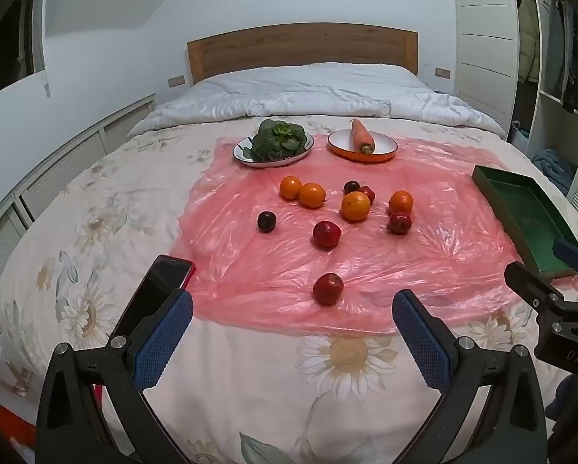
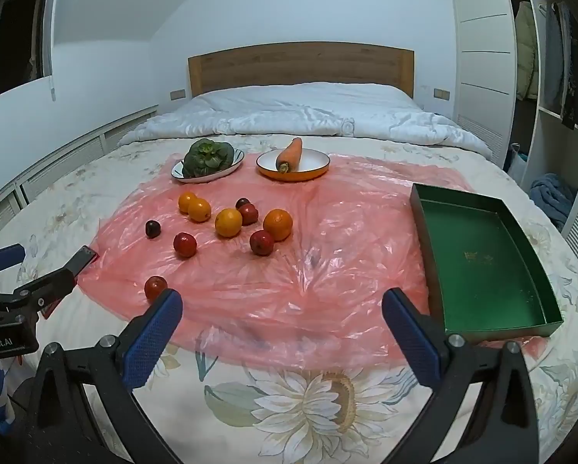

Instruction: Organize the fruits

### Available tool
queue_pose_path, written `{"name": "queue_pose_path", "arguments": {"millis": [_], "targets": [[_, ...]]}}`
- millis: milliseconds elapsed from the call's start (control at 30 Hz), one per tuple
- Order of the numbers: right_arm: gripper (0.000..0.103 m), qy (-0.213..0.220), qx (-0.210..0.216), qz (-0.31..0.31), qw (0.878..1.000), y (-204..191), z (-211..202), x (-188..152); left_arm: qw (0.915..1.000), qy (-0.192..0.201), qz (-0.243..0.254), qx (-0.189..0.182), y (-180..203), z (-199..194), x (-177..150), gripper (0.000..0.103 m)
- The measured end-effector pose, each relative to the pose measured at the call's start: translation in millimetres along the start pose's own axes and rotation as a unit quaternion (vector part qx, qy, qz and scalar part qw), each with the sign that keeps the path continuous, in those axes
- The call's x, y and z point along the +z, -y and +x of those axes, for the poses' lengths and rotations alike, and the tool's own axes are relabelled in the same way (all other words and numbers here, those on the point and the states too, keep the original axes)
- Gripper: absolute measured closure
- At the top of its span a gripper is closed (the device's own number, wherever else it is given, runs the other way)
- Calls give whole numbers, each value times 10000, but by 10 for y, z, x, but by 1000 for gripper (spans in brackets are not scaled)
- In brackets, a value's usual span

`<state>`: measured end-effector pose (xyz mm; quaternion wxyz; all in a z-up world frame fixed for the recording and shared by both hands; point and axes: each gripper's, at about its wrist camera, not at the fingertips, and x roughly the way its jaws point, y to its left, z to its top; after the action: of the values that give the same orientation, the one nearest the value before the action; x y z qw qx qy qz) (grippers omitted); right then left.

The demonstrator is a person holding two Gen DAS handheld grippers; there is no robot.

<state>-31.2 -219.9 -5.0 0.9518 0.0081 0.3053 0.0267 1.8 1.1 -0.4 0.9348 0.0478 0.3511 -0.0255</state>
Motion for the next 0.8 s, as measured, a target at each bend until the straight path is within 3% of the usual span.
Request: {"name": "queue_pose_path", "arguments": {"millis": [800], "targets": [[0, 191, -40, -33, 9998, 31, -28, -27, 9997, -140, -33, -209, 31, 64, -72, 1]]}}
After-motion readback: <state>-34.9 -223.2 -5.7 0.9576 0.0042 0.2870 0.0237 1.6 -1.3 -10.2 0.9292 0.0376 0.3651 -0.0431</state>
